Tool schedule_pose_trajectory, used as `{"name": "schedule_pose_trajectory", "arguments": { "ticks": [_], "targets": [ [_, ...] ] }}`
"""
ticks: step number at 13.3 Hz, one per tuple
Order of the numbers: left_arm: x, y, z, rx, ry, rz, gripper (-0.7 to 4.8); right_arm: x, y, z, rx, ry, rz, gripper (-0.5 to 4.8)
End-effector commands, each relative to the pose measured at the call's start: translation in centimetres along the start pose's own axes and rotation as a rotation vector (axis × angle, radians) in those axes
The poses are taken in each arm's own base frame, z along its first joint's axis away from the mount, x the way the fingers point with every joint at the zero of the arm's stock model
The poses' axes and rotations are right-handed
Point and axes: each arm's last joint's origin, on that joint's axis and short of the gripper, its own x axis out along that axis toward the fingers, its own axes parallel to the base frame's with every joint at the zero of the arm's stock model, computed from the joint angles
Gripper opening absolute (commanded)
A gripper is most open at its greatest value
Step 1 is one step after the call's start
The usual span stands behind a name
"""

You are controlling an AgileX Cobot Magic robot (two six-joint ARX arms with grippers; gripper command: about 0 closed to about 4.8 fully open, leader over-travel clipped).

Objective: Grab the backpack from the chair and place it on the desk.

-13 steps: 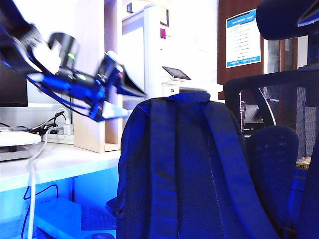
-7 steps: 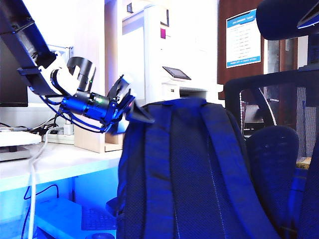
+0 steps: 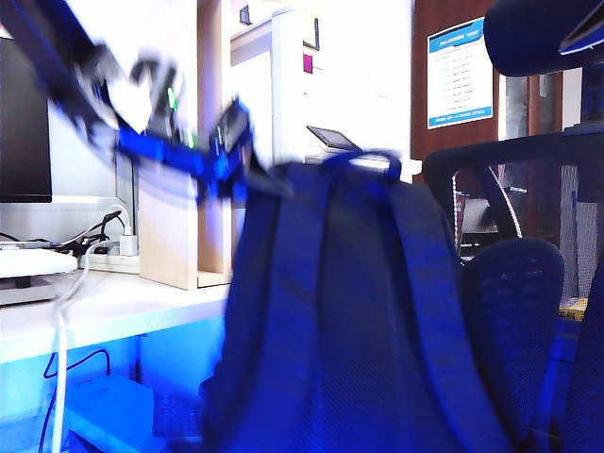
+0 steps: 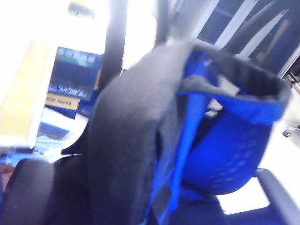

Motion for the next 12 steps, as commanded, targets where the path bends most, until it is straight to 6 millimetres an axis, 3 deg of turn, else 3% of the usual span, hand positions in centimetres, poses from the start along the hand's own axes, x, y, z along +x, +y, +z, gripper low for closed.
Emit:
{"name": "schedule_pose_trajectory", "arguments": {
  "ticks": [1, 3, 6, 10, 12],
  "targets": [
    [-5.2, -6.0, 8.8, 0.291, -0.286, -0.041, -0.06, -0.1, 0.4, 0.1, -0.006, 0.027, 0.086, 3.58],
    [-8.9, -10.1, 12.1, 0.378, -0.398, -0.002, -0.06, -0.1, 0.6, 0.0, -0.008, 0.060, 0.150, 3.58],
    [-14.2, -15.5, 15.4, 0.463, -0.573, 0.111, -0.06, -0.2, 0.7, 0.0, -0.013, 0.063, 0.171, 3.58],
    [-21.0, -21.6, 17.0, 0.641, -0.730, 0.414, -0.06, -1.0, 1.3, 0.2, -0.042, 0.034, 0.214, 3.58],
    [-23.3, -22.7, 17.1, 0.726, -0.735, 0.561, -0.06, -1.0, 1.4, 0.2, -0.044, 0.031, 0.216, 3.58]
  ]
}}
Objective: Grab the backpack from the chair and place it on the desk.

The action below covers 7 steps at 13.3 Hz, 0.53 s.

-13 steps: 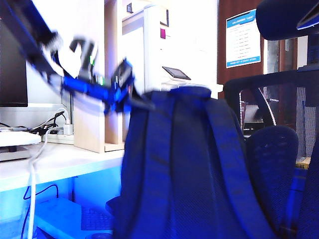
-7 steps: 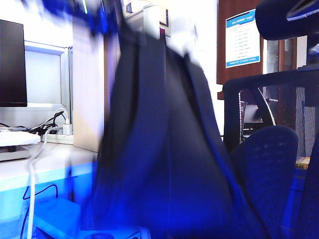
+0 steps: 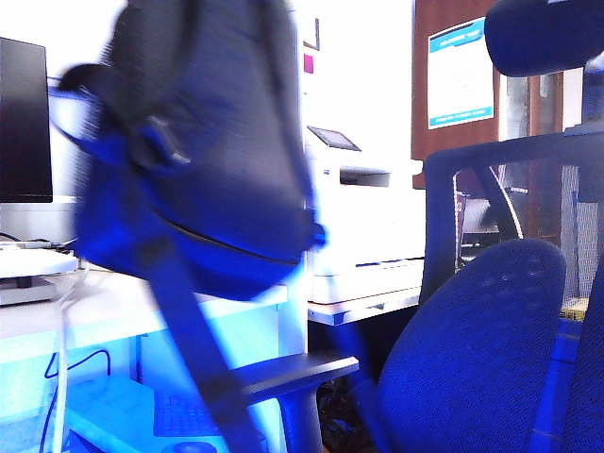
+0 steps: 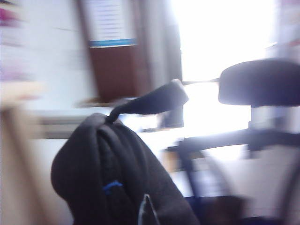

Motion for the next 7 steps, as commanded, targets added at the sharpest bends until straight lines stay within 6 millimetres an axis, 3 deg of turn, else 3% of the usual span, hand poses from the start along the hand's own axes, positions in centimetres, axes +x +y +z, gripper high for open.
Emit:
{"name": "schedule_pose_trajectory", "arguments": {
  "ticks": [1, 7],
  "targets": [
    [-4.7, 0.9, 6.1, 0.301, -0.269, 0.200, -0.06, 0.0, 0.2, 0.2, -0.011, -0.007, 0.018, 3.58],
    [-9.9, 6.5, 9.4, 0.485, -0.260, 0.486, -0.06, 0.3, 2.0, 0.8, -0.020, -0.017, 0.234, 3.58]
  ]
}}
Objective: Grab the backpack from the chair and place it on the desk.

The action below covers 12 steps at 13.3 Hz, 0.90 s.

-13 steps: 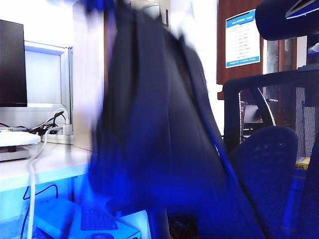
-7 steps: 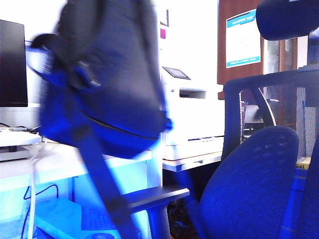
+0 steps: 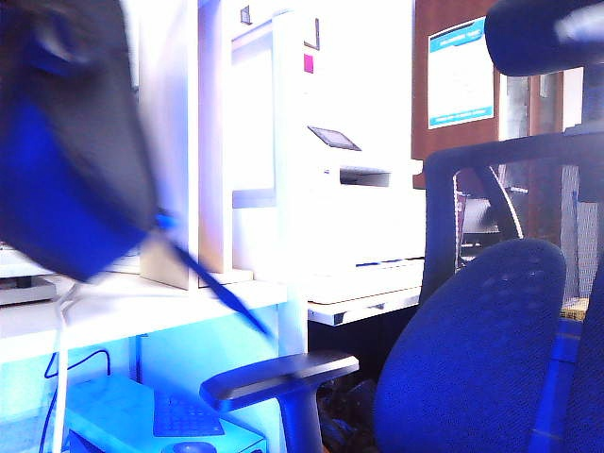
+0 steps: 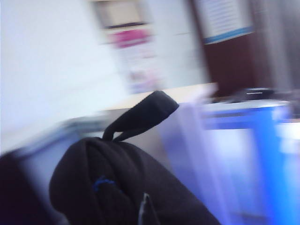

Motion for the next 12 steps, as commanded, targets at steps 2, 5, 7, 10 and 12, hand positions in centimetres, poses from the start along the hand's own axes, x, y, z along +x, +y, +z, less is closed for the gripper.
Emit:
{"name": "schedule_pose_trajectory", "arguments": {
  "ticks": [2, 5, 7, 10, 12],
  "targets": [
    [-3.3, 5.5, 5.5, 0.272, -0.307, 0.233, -0.06, 0.3, 1.0, 0.4, -0.006, -0.009, 0.103, 3.58],
    [-2.3, 9.7, 5.1, 0.334, -0.275, 0.317, -0.06, 0.5, 1.7, 0.6, 0.005, -0.004, 0.180, 3.58],
    [-1.0, 12.0, 2.6, 0.317, -0.205, 0.345, -0.06, 0.7, 2.2, 1.0, 0.005, -0.005, 0.200, 3.58],
    [1.2, 14.7, -2.4, 0.230, -0.043, 0.565, -0.05, 1.3, 2.2, 1.5, 0.035, 0.017, 0.204, 3.04],
    [1.5, 16.5, -5.7, 0.170, 0.130, 0.739, 1.41, 1.6, 2.3, 2.1, 0.040, 0.021, 0.201, 3.05]
  ]
}}
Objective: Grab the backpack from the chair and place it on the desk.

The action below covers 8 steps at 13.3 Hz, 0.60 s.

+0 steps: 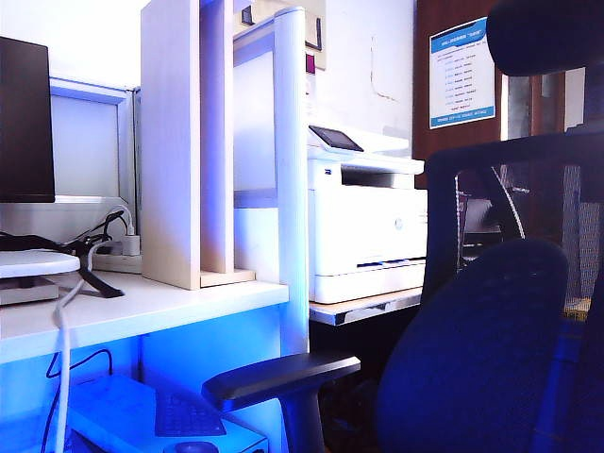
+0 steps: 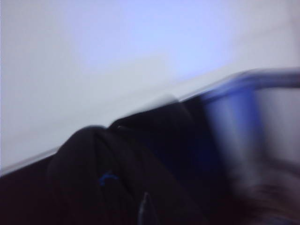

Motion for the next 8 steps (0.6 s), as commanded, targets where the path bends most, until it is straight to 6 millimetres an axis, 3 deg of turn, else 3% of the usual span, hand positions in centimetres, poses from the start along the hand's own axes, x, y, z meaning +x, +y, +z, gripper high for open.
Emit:
{"name": "schedule_pose_trajectory", "arguments": {
  "ticks": [1, 2, 4, 6, 7, 8],
  "targets": [
    [0.0, 2.4, -0.4, 0.021, 0.041, 0.218, 3.49, 0.4, 0.4, 1.2, -0.009, -0.011, 0.012, 3.05],
    [-0.1, 2.9, -0.7, 0.011, 0.061, 0.244, 4.79, 0.5, 0.5, 1.4, -0.010, -0.013, 0.011, 3.05],
    [-0.5, 4.5, -0.4, 0.017, 0.032, 0.372, 4.79, 0.6, 0.3, 1.4, -0.003, -0.004, 0.006, 3.05],
    [-2.3, 7.0, 1.6, -0.006, -0.097, 0.539, 4.79, 0.8, 0.1, 1.4, 0.008, 0.004, -0.001, 3.05],
    [-3.7, 7.3, 3.7, -0.010, -0.201, 0.649, 4.79, 0.8, 0.1, 1.4, 0.007, 0.006, 0.001, 3.05],
    [-4.1, 7.3, 4.3, -0.012, -0.237, 0.650, 4.79, 0.7, 0.1, 1.3, 0.008, 0.006, 0.001, 3.05]
  ]
}}
